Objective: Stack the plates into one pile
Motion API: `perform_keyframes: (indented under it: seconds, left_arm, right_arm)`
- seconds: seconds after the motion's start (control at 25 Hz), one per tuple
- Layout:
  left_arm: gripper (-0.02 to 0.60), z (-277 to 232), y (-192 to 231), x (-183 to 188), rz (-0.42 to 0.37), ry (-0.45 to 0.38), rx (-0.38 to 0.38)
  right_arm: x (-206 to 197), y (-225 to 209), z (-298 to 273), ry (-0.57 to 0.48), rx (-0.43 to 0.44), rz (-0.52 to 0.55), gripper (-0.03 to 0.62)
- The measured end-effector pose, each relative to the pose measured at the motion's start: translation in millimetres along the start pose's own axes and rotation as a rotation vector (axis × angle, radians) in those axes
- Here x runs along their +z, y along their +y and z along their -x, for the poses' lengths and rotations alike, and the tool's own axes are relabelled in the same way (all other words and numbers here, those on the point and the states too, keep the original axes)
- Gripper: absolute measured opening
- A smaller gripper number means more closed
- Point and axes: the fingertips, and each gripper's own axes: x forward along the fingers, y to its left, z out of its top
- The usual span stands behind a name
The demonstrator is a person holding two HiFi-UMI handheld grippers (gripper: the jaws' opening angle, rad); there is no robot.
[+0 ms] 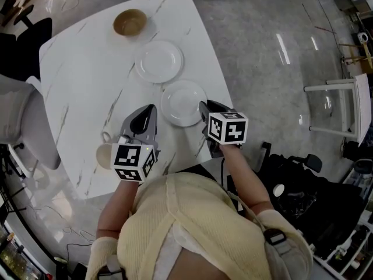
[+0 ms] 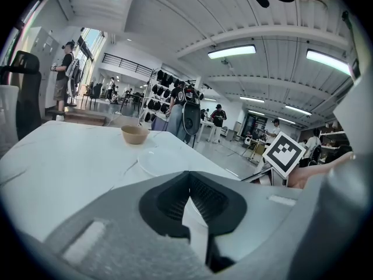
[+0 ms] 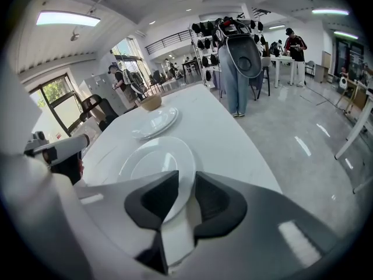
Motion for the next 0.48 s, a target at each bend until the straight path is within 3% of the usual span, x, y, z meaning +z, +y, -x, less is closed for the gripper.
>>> perform_keyframes:
  seconds: [0.48]
  left_arm:
    - [0.003,4.6,2.9,6.2,0.001,-0.022,0.007]
  right_arm:
    - [19.9,16.0,26.3,-0.109,0.078,-0.051,0.047]
